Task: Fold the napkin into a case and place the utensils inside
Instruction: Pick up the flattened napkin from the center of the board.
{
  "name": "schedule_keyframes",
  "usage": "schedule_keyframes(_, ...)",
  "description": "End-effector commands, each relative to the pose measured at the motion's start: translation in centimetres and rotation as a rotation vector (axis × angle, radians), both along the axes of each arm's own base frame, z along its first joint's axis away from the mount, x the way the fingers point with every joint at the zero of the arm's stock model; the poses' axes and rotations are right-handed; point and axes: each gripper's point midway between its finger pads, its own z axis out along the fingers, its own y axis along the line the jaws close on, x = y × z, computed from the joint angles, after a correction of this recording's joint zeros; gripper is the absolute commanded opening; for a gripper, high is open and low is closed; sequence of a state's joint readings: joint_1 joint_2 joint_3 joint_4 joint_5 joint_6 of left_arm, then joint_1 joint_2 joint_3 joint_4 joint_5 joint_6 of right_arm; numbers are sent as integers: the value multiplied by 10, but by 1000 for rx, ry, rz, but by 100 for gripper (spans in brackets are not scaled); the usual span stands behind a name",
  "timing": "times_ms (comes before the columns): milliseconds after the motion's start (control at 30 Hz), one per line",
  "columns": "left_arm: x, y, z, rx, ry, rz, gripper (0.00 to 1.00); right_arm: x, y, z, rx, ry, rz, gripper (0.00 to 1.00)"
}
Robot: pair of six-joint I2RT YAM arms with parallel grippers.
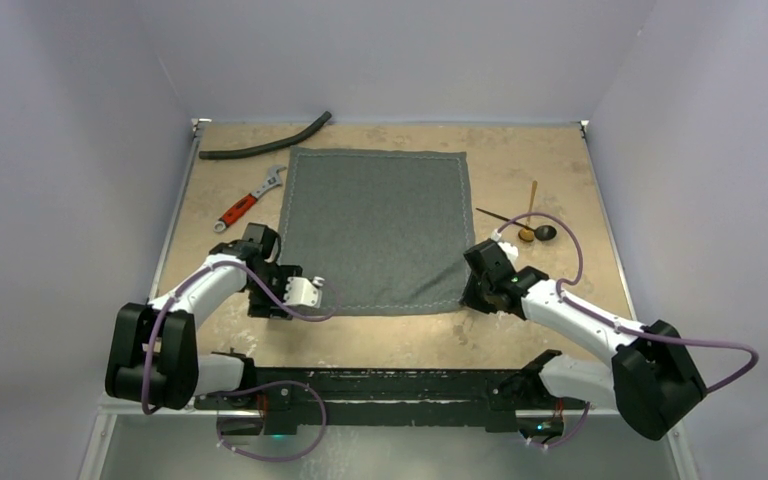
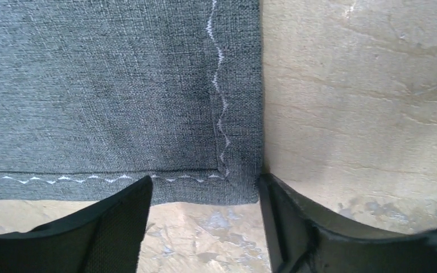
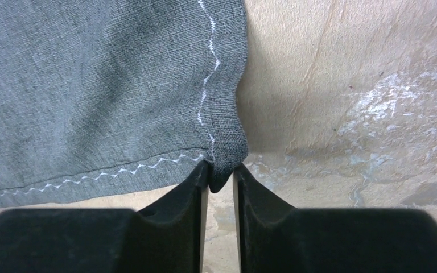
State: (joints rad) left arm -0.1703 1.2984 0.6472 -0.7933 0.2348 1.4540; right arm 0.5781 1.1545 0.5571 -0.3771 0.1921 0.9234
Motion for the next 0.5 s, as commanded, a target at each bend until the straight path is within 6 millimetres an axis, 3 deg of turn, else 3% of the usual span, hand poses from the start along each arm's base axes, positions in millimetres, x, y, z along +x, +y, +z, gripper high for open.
schedule_keyframes(0, 16, -6, -8, -41, -65, 31, 55, 13, 2, 16, 11, -66, -20, 20)
schedule_keyframes(167, 17, -1, -11, -15, -62, 43, 4, 19, 1, 26, -5, -100, -17, 1)
schedule_keyframes(200, 19, -2, -9, -16, -65, 53, 0, 22, -2, 29, -20, -115, -19, 0)
schedule_keyframes(333, 25, -6, 8, -37, -76, 58, 0, 32, -8, 51, -56, -176, -20, 0)
schedule_keyframes(467, 25, -18, 41, -101, -67, 24, 0, 29, -7, 71, -24, -216, -2, 0)
